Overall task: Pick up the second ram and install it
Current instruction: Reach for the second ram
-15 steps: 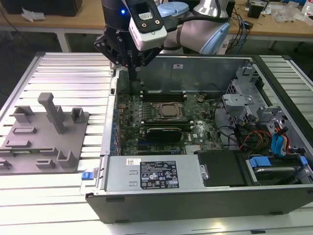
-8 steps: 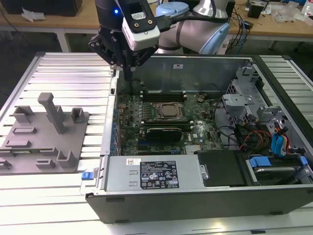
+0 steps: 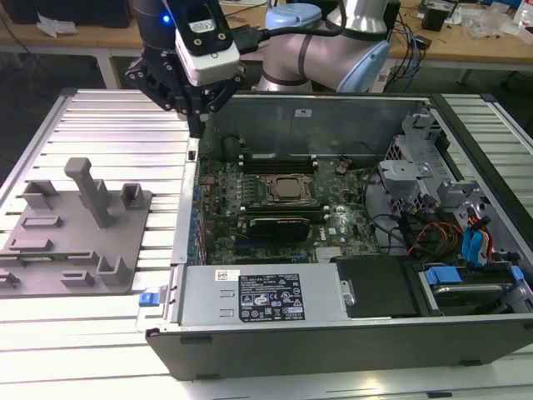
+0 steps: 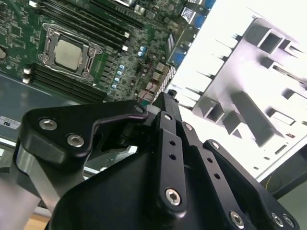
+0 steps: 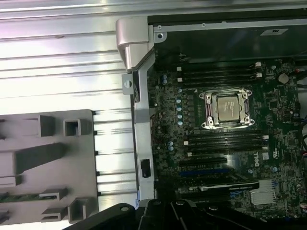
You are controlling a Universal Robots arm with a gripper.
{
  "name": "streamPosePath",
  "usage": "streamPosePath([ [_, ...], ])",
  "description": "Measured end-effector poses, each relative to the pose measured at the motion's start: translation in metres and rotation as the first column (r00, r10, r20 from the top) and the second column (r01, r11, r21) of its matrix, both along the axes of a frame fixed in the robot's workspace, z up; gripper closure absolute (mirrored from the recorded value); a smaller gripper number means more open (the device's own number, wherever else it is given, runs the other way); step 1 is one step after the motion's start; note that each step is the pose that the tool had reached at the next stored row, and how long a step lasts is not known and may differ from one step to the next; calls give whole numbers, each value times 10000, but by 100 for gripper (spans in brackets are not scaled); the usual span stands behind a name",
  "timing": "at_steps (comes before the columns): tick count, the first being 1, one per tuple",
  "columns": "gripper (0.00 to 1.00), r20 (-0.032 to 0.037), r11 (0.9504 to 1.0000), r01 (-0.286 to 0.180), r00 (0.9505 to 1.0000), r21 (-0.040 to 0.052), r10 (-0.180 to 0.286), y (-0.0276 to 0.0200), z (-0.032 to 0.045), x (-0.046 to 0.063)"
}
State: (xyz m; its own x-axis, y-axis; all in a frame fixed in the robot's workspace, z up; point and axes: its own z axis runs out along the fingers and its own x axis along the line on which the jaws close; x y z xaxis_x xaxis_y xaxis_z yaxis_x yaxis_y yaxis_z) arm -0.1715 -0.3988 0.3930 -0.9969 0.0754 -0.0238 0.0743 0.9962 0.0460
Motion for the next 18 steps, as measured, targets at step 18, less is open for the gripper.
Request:
streamPosePath([
  [18, 92, 0, 10000, 1, 10000, 2, -1, 0, -1, -409],
])
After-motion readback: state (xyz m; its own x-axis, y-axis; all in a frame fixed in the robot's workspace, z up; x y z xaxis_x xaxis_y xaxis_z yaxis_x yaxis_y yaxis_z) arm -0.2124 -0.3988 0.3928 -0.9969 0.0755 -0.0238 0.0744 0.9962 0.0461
